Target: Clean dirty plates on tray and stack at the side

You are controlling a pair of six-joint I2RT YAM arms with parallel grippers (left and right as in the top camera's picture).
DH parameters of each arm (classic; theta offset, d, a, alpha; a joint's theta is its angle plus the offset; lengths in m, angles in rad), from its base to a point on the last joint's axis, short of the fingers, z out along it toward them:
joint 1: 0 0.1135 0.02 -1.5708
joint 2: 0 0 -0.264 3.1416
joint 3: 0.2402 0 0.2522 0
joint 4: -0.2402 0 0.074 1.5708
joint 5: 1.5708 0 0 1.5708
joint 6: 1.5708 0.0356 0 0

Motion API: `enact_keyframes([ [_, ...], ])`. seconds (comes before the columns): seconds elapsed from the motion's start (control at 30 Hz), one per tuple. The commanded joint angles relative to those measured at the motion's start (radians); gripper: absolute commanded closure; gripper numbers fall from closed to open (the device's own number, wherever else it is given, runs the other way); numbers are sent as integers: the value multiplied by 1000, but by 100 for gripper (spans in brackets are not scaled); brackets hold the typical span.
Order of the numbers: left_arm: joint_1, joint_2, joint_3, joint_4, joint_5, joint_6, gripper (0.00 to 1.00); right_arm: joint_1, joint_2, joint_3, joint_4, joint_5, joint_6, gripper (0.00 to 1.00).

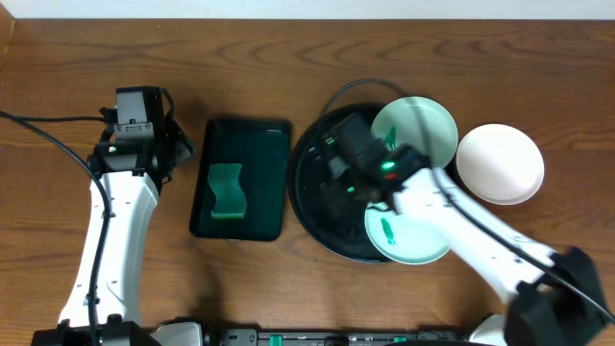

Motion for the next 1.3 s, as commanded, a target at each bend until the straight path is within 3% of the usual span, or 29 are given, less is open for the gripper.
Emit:
enact_keyframes([
  [0.0, 4, 4, 13, -1, -9, 5, 19, 71, 74, 7, 39, 82, 16, 56],
  [0.23, 4, 4, 13, -1, -9, 5, 20, 169, 190, 7, 148, 115, 15, 63],
  [0.6, 4, 4, 13, -1, -9, 5, 19, 191, 276, 7, 194, 114, 47, 83],
  [0.93, 4, 4, 13, -1, -9, 5, 19, 213, 282, 7, 198, 110, 82, 83],
  [1.07, 4, 4, 13, -1, -9, 5, 19, 229, 282, 6, 189, 111, 82, 76],
  [1.27, 4, 4, 13, -1, -9, 5, 19, 242, 293, 6, 187, 155, 83, 76],
])
